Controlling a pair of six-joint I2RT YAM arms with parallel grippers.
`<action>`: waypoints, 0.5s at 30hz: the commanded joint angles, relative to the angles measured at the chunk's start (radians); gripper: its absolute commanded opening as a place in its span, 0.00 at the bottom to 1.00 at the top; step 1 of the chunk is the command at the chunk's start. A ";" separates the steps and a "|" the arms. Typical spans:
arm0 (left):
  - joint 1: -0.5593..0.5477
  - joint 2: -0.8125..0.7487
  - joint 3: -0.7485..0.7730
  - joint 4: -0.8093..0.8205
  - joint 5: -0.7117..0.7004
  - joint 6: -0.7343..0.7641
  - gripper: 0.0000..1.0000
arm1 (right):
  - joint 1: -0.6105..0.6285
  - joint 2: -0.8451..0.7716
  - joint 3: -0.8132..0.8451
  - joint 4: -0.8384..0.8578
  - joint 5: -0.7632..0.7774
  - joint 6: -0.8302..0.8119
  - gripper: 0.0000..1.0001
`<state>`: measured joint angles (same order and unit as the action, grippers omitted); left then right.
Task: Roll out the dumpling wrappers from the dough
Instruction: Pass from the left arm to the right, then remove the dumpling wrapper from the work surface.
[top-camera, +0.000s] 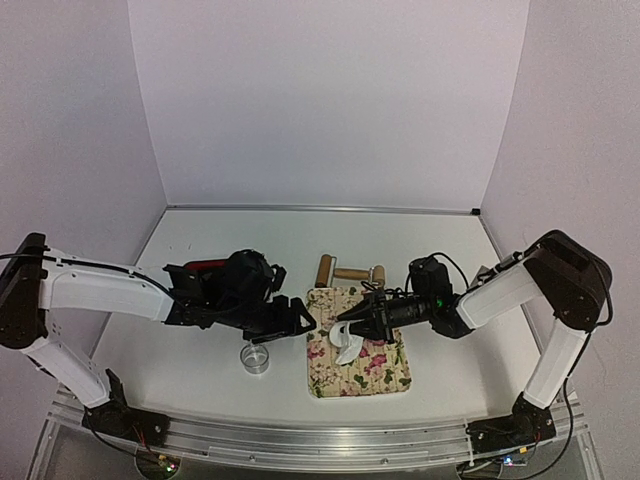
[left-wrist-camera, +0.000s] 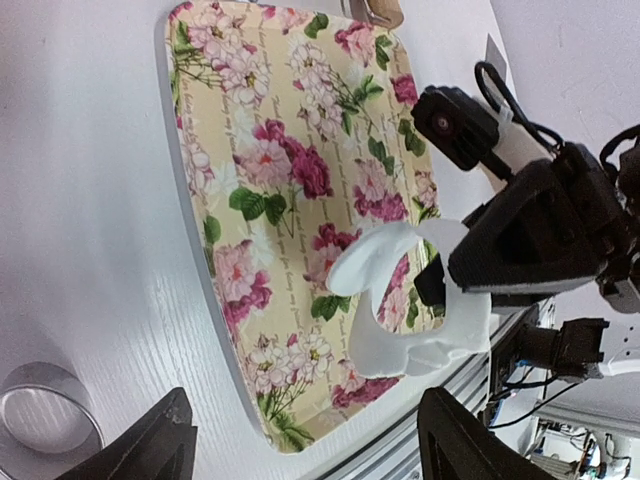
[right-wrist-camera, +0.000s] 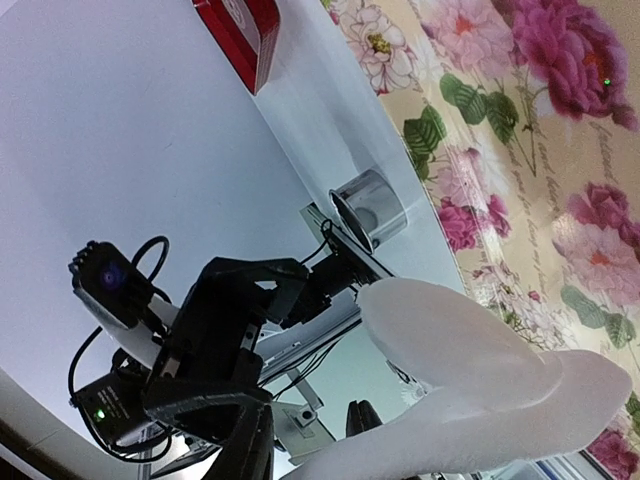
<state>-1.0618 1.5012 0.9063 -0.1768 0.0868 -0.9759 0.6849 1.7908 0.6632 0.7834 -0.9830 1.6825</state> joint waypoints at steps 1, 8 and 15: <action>0.021 0.048 0.037 0.071 0.070 -0.022 0.75 | -0.004 -0.043 -0.015 0.101 -0.030 0.031 0.00; 0.039 0.165 0.066 0.177 0.180 0.013 0.70 | -0.005 -0.058 -0.005 0.111 -0.050 0.046 0.00; 0.046 0.208 0.089 0.273 0.224 0.036 0.68 | -0.006 -0.070 0.018 0.114 -0.072 0.062 0.00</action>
<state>-1.0257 1.6973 0.9318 -0.0125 0.2631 -0.9659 0.6830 1.7607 0.6522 0.8431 -1.0193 1.7231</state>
